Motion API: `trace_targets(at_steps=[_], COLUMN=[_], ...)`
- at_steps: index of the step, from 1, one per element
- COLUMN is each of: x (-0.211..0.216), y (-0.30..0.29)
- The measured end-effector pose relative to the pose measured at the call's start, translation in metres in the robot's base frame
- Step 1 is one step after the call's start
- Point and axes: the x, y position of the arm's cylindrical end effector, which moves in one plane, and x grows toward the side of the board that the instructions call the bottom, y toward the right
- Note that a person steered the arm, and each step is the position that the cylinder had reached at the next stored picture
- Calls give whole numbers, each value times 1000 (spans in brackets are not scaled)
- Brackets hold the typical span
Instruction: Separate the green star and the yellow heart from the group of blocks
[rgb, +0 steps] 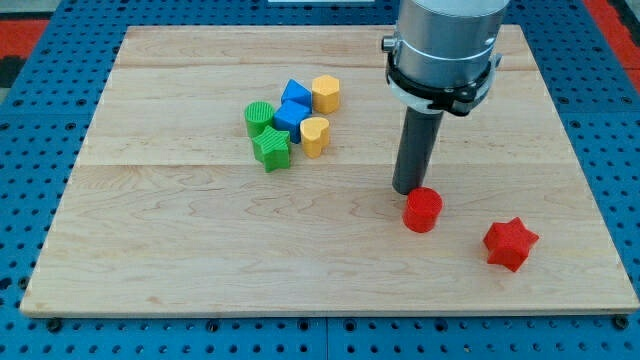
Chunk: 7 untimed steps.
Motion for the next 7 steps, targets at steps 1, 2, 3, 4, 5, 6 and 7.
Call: trace_targets(at_steps=[1, 2, 3, 4, 5, 6, 7], x=[-37, -75, -94, -81, -74, -73, -38], y=[-10, -13, -41, -87, -137, -190, -210])
